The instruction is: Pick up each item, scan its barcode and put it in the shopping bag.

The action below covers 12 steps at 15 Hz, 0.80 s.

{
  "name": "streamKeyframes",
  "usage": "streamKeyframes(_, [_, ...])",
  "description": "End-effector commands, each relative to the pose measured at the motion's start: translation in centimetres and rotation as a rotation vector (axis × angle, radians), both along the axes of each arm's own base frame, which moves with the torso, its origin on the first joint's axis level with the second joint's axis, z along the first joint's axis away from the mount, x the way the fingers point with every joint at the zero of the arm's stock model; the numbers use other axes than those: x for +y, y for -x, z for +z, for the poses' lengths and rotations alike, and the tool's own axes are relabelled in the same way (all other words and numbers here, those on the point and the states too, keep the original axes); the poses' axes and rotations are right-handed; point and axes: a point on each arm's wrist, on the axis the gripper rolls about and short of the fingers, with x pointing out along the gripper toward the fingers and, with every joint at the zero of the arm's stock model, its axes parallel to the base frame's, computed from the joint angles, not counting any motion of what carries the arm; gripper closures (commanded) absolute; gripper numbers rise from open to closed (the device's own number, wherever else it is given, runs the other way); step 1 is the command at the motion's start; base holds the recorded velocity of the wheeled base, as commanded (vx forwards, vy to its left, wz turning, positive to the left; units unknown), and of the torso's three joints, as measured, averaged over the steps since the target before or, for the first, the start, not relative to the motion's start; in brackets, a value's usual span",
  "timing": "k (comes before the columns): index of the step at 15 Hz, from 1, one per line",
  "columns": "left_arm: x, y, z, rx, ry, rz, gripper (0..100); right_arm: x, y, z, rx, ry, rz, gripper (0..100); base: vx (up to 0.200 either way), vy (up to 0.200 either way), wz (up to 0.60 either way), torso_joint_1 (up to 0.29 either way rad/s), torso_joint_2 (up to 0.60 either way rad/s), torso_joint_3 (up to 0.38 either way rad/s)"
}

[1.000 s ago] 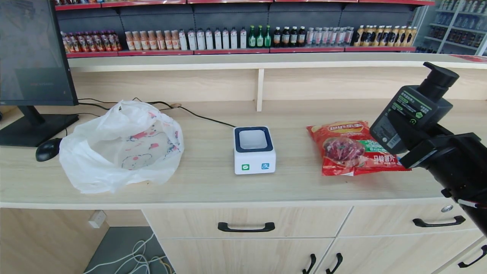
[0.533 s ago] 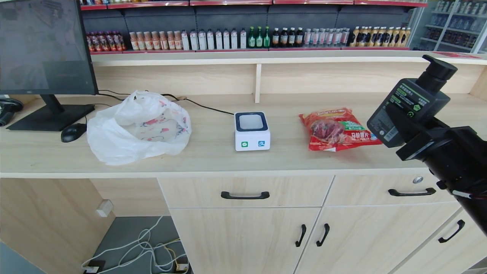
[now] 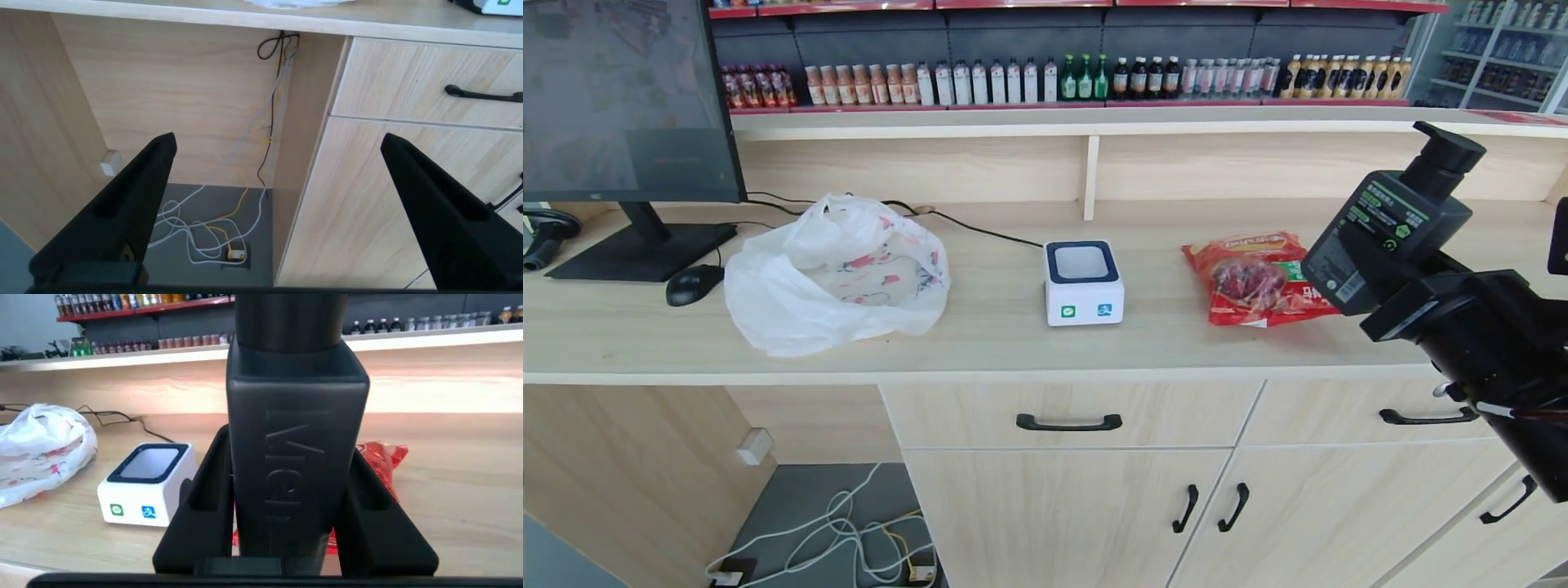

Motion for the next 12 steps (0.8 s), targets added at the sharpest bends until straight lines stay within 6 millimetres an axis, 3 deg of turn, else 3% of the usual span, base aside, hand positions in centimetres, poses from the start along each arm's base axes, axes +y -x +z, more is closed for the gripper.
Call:
streamKeyframes(1, [0.0,0.0,0.0,-0.001,0.0,0.0,0,0.0,-0.1,0.3,-0.014,-0.005,0.0,100,0.0,0.2,0.0,0.017,0.01,-0.002])
streamKeyframes(8, [0.0,0.0,0.0,-0.001,0.0,0.0,0,0.5,-1.4,0.6,-0.026,-0.017,0.001,100,0.0,0.2,0.0,0.001,0.0,0.005])
streamKeyframes(12, [0.0,0.0,0.0,0.0,-0.007,-0.001,0,0.5,-1.5,0.6,-0.026,-0.02,0.002,100,0.0,0.0,0.0,0.0,0.0,0.0])
